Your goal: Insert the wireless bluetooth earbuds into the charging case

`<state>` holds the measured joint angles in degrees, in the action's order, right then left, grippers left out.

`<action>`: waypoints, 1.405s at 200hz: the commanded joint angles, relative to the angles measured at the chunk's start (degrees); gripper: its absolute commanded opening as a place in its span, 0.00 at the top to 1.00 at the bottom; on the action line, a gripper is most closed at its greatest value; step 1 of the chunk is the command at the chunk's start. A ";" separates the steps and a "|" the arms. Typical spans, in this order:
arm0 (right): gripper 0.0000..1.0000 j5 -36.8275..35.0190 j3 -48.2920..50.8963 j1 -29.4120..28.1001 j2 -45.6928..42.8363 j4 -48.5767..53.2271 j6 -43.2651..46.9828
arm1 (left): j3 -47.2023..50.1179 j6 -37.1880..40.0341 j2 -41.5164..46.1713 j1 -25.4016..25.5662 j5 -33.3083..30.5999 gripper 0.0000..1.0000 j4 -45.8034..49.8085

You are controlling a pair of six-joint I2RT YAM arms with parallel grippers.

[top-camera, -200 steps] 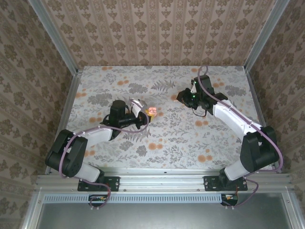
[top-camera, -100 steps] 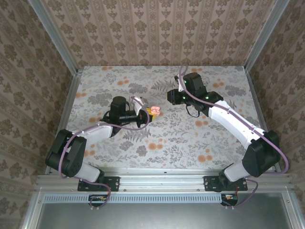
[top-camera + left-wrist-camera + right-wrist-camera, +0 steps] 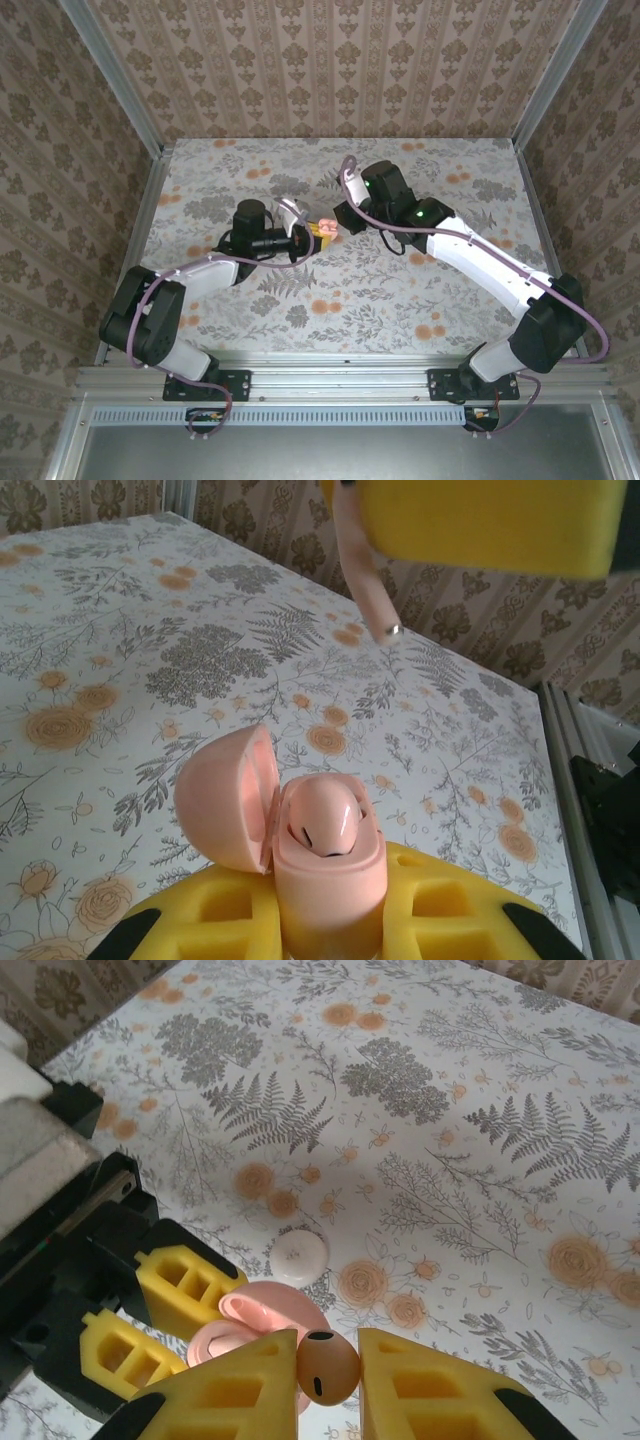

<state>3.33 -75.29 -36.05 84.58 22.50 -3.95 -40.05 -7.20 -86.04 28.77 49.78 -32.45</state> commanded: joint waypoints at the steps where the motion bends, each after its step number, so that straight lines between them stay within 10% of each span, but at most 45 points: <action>1: 0.81 -2.33 -1.27 -0.49 -1.98 1.09 4.32 | -2.44 -2.69 -0.09 -0.47 1.84 0.89 -3.43; 281: 0.81 -6.53 -1.50 -3.30 1.24 -2.89 8.22 | -4.02 -7.75 0.03 0.14 0.60 0.89 -8.26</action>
<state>-1.34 -75.29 -38.61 85.19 19.68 2.15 -41.76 -13.76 -86.04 28.84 49.89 -37.87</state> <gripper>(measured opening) 0.190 0.194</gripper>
